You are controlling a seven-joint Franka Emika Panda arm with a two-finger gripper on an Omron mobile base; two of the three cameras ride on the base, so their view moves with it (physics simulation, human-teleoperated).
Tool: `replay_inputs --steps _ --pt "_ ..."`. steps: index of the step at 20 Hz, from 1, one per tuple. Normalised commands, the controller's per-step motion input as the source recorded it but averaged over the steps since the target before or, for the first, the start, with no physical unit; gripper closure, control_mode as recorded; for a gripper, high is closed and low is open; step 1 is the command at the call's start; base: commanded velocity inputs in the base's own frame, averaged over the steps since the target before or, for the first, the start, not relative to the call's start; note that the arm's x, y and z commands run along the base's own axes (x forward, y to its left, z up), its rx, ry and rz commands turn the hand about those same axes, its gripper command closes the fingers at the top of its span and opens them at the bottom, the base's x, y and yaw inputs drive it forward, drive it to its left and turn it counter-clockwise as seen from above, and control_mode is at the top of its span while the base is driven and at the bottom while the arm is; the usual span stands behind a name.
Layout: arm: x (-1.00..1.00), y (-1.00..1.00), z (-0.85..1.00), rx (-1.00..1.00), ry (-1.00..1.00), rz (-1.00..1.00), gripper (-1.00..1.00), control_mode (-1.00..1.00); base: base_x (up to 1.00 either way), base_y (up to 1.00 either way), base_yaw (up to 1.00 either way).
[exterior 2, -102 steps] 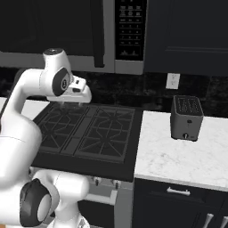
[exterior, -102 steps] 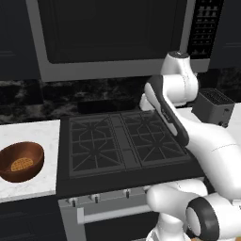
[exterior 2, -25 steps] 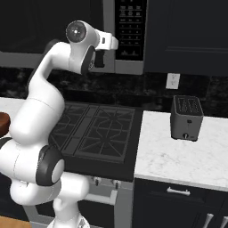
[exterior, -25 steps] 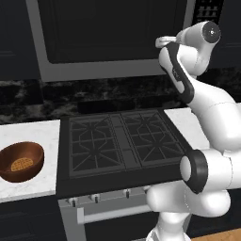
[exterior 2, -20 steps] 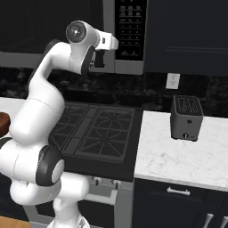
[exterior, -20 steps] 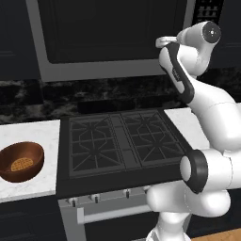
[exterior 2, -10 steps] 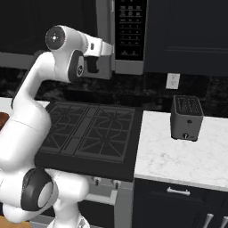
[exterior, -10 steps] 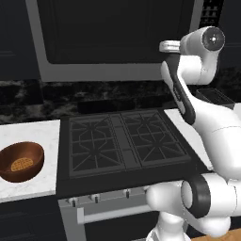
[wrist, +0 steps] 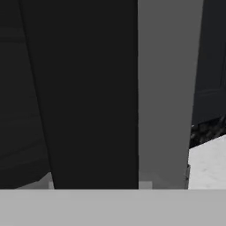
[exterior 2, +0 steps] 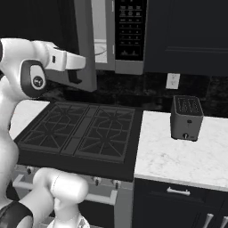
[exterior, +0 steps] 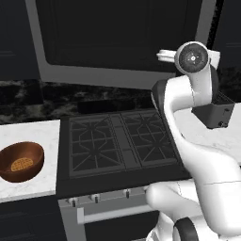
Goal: Open the microwave, place the bowl with waffle inside the microwave, then close the microwave door and turn it on.
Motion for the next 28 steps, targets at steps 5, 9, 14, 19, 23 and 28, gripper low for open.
replay_inputs --steps 5,9,14,19,23,28 --pt "-1.00 0.38 0.00 -0.07 -0.01 -0.12 1.00 -1.00 0.00 0.00 0.00" --pt "-1.00 0.44 0.00 -0.09 -0.07 -0.09 1.00 -1.00 0.00 0.00 0.00" --pt "-0.64 0.32 -0.02 -0.06 -0.04 -0.02 1.00 -1.00 0.00 0.00 0.00" --pt "0.00 0.00 0.00 0.00 0.00 0.00 -1.00 -1.00 0.00 0.00 0.00" --pt "0.00 0.00 0.00 0.00 0.00 0.00 -1.00 -1.00 0.00 0.00 0.00" --pt "-0.10 0.04 0.00 0.00 0.00 0.00 -1.00 -1.00 0.00 0.00 0.00"
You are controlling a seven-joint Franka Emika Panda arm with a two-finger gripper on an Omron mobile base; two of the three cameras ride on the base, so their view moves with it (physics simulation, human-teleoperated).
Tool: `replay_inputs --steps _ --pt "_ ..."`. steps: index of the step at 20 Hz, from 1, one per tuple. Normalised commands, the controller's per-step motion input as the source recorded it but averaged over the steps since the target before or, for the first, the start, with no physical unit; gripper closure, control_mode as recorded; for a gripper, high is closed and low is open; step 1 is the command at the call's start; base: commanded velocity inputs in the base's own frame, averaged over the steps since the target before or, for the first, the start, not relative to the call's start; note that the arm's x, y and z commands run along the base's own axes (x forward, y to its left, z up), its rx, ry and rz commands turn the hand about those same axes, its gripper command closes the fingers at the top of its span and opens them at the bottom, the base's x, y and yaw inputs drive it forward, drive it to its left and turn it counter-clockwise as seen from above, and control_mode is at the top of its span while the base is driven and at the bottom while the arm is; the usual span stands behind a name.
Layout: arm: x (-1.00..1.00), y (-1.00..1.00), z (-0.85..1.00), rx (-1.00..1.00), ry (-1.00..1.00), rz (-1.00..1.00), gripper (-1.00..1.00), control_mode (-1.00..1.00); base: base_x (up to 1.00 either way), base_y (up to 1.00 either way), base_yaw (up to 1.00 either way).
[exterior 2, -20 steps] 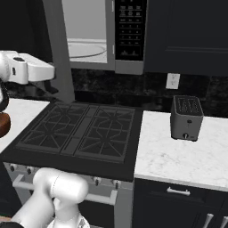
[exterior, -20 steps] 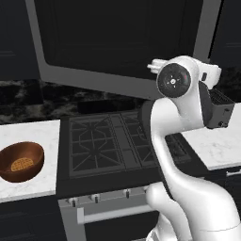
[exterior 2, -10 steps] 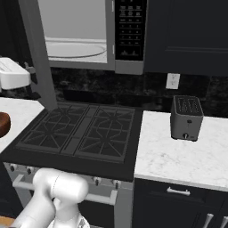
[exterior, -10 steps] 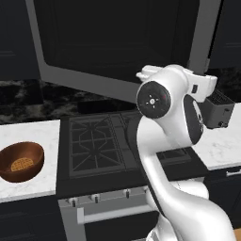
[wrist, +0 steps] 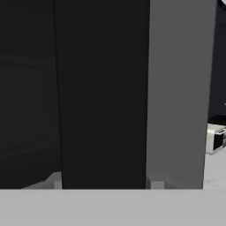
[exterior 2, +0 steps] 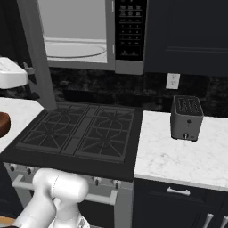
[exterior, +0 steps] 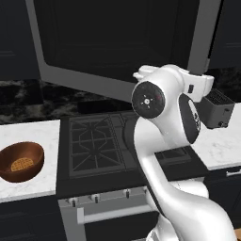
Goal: Open the microwave, place the bowl with waffle inside the microwave, then close the microwave door and turn it on.
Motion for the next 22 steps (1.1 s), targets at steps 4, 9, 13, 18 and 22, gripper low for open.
replay_inputs --steps 4,9,13,18,22 --pt "-0.74 0.29 0.00 0.00 -0.04 0.01 -1.00 -1.00 0.00 0.00 0.00" --pt "-0.73 0.47 0.02 -0.01 -0.13 -0.02 -1.00 -1.00 0.00 0.00 0.00" --pt "-0.14 0.56 0.00 0.00 -0.02 -0.21 -1.00 -1.00 0.00 0.00 0.00" --pt "0.00 0.64 0.00 0.00 0.00 -0.21 -1.00 -1.00 0.00 0.00 0.00" --pt "-0.03 0.58 0.04 0.00 0.00 -0.04 -1.00 -1.00 0.00 0.00 0.00"
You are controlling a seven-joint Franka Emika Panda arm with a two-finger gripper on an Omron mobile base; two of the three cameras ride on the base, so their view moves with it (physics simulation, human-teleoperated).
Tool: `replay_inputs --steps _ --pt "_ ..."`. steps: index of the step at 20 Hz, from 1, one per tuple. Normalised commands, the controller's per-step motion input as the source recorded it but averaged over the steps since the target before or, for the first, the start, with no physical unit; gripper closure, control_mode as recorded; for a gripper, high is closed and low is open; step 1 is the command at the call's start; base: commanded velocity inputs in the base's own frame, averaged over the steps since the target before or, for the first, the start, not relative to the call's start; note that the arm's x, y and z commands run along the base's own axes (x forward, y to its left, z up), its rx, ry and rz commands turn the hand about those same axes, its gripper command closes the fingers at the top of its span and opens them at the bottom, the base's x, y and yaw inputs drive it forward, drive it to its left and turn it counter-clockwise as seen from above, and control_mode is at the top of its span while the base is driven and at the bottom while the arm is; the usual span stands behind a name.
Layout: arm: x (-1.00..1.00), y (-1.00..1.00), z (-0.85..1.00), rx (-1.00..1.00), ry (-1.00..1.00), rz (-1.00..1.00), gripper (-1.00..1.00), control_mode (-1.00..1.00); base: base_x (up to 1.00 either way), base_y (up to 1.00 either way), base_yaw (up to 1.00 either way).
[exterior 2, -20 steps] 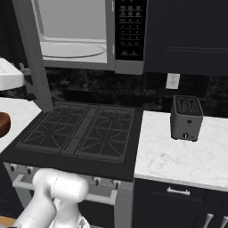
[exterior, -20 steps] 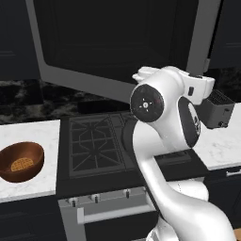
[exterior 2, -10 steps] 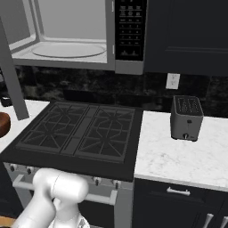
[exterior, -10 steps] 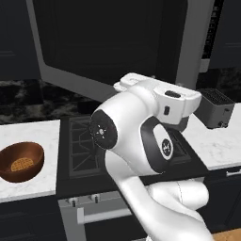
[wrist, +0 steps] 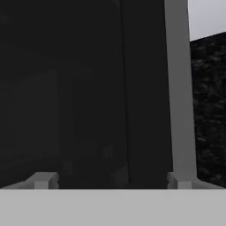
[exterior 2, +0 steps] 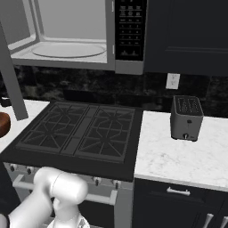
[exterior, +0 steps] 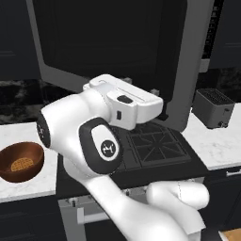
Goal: Open the microwave, place the bowl with waffle inside the microwave, then close the microwave door and turn it on.
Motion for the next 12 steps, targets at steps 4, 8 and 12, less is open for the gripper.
replay_inputs --steps 4,8,12 --pt "-0.18 0.52 0.05 0.00 0.00 0.15 -1.00 -1.00 0.00 0.00 0.00" --pt "-0.45 0.14 0.01 0.00 0.00 0.39 -1.00 -1.00 0.00 0.00 0.00" --pt "-0.31 -0.25 -0.24 0.05 0.05 0.62 -1.00 -1.00 0.00 0.00 0.00"
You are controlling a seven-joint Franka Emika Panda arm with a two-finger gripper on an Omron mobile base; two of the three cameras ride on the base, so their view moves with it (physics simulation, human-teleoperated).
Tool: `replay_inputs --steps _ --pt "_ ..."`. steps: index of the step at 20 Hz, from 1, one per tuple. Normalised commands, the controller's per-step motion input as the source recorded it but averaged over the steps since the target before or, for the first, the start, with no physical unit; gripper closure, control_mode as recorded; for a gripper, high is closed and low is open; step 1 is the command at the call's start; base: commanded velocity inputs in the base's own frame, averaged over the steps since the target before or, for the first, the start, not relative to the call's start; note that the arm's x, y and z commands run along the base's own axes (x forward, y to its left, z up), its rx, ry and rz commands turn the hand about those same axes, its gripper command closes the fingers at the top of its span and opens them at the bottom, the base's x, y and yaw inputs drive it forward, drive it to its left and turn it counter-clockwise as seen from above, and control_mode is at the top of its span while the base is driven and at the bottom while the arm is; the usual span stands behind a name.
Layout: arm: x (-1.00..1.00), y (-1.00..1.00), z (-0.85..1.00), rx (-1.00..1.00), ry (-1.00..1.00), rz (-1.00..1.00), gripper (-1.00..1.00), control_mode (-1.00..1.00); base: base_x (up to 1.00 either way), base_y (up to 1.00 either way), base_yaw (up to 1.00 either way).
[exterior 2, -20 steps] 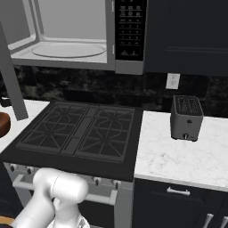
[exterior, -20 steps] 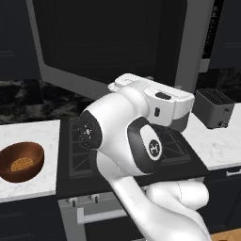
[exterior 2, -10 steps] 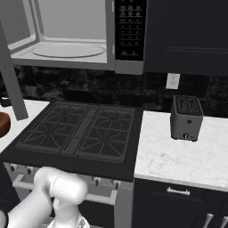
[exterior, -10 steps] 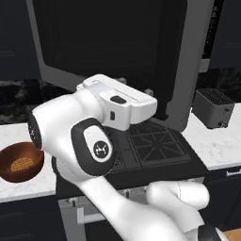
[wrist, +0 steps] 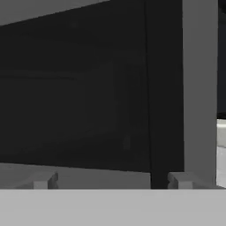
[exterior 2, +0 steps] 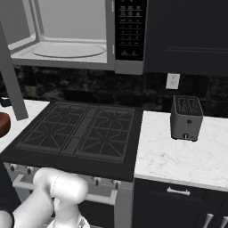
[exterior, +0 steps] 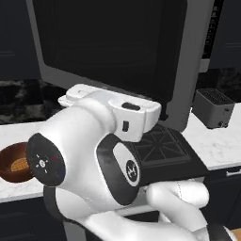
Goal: Open the microwave, place the bowl with waffle inside the microwave, then close the microwave door and turn it on.
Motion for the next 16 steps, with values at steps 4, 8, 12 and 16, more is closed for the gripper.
replay_inputs --steps 4,8,12,16 --pt "-0.17 -0.91 -0.40 0.19 0.03 0.49 -1.00 -1.00 0.00 0.00 0.00" --pt "-0.09 -1.00 -0.30 0.11 -0.10 0.43 -1.00 -1.00 0.00 0.00 0.00" --pt "-0.27 -1.00 -0.24 0.14 -0.08 0.46 -1.00 -1.00 0.00 0.00 0.00" --pt "-0.55 -0.92 -0.16 0.09 -0.08 0.63 -1.00 -1.00 0.00 0.00 0.00"
